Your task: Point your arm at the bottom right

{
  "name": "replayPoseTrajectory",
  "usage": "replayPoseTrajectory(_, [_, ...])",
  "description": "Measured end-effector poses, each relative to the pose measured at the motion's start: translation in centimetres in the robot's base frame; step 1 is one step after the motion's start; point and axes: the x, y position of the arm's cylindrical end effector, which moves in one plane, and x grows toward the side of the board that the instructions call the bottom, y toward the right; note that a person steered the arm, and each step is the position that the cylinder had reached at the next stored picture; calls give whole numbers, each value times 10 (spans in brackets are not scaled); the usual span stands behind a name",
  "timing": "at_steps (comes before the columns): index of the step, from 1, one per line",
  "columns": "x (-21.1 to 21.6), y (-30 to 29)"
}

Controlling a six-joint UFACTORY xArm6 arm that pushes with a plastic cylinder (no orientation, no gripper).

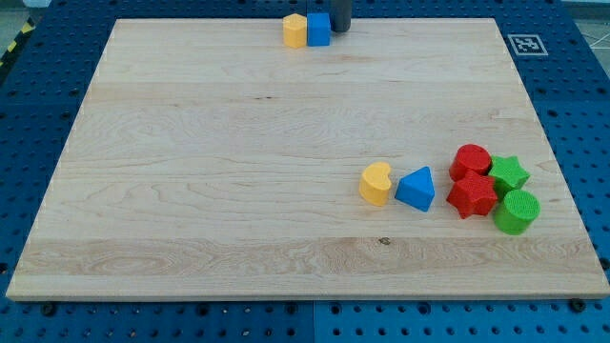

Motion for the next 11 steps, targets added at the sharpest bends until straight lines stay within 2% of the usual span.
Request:
replayPoseTrajectory(2, [-2,-23])
replayPoseTrajectory(4, [-4,37])
replayPoseTrajectory(5, [16,59])
replayPoseTrajectory(6, [46,89])
replayPoseTrajectory(7, [94,113])
replayPoseTrajectory(8, [162,137])
replayPoseTrajectory(9, [218,187])
replayPoseTrajectory(10, [247,248])
replayPoseTrajectory(11, [283,274])
